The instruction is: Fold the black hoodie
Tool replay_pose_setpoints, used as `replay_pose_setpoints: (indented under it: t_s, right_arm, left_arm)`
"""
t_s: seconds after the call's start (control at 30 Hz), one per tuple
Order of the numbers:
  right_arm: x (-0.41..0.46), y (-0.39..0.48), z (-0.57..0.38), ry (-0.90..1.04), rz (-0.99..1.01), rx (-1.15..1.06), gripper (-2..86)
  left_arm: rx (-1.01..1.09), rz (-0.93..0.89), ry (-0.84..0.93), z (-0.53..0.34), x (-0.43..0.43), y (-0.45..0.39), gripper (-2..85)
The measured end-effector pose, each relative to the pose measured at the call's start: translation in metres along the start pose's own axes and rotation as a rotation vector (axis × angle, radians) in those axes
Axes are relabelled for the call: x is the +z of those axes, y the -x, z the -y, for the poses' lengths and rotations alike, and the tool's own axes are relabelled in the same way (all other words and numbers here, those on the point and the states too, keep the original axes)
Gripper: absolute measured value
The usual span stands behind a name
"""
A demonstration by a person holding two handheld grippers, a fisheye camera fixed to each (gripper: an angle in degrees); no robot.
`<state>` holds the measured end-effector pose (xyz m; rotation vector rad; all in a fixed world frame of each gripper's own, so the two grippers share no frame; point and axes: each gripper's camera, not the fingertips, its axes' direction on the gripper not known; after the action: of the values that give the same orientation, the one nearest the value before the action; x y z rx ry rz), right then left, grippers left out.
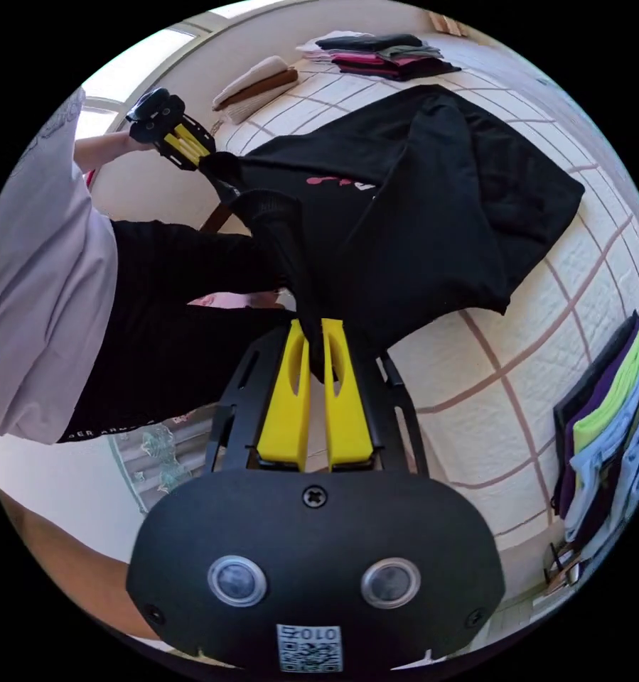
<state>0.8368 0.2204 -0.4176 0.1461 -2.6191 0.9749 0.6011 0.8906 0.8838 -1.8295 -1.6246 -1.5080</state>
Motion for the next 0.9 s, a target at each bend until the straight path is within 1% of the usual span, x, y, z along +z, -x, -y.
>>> replay_pose_setpoints:
  t_s: [0.07,0.13,0.2,0.27,0.3,0.37,0.4,0.43,0.47,0.53,0.57,0.6,0.63,0.67,0.73,0.8,0.9]
  right_arm:
    - [0.024,0.011,-0.024,0.036,0.108,0.093,4.4]
    - [0.029,0.017,-0.034,0.052,0.171,0.139,4.4]
    - [0.022,0.017,-0.037,0.039,0.171,0.148,4.4]
    - [-0.005,-0.005,-0.027,-0.002,0.152,0.119,4.5]
    - [-0.015,-0.013,-0.021,-0.02,0.133,0.103,4.5]
    - [-0.059,-0.058,0.009,-0.08,0.063,0.015,4.6]
    - [-0.07,-0.071,0.018,-0.09,0.053,-0.011,4.6]
    - [-0.089,-0.1,0.038,-0.112,0.03,-0.057,4.7]
    - [-0.104,-0.131,0.058,-0.117,0.025,-0.09,4.7]
    - [-0.114,-0.18,0.089,-0.111,0.005,-0.105,4.8]
    - [-0.114,-0.215,0.109,-0.087,0.024,-0.084,4.8]
    - [-0.112,-0.232,0.118,-0.08,0.031,-0.063,4.8]
    - [-0.106,-0.263,0.135,-0.078,0.042,-0.02,4.8]
    - [-0.096,-0.29,0.148,-0.061,0.069,0.034,4.8]
    - [-0.078,-0.315,0.16,-0.033,0.083,0.103,4.8]
    - [-0.065,-0.325,0.166,0.009,0.097,0.124,4.8]
    - [-0.068,-0.323,0.162,-0.002,0.11,0.111,4.9]
  left_arm:
    - [-0.019,-0.115,0.008,-0.002,0.01,-0.012,-0.2]
    - [-0.039,-0.249,0.029,-0.003,0.02,-0.016,-0.3]
    - [-0.039,-0.279,0.034,-0.004,0.018,-0.008,-0.3]
    - [-0.042,-0.295,0.019,-0.005,0.012,0.018,-0.2]
    - [-0.057,-0.312,0.005,-0.005,0.005,0.045,-0.2]
    - [-0.079,-0.339,-0.035,-0.004,-0.011,0.099,-0.2]
    - [-0.08,-0.339,-0.048,-0.002,-0.022,0.137,-0.1]
    - [-0.072,-0.327,-0.063,0.002,-0.033,0.177,-0.1]
    - [-0.06,-0.34,-0.064,0.005,-0.036,0.196,-0.1]
    - [-0.035,-0.303,-0.083,0.018,-0.04,0.275,0.0]
    - [-0.03,-0.314,-0.093,0.023,-0.037,0.295,0.0]
    - [-0.034,-0.373,-0.081,0.032,-0.025,0.336,0.0]
    - [-0.079,-0.393,-0.056,0.041,-0.01,0.375,0.0]
    - [-0.104,-0.408,-0.046,0.046,-0.002,0.393,0.0]
    - [-0.166,-0.437,-0.025,0.062,0.024,0.441,0.1]
    - [-0.195,-0.501,0.008,0.069,0.043,0.46,0.2]
    - [-0.157,-0.485,0.04,0.073,0.053,0.465,0.5]
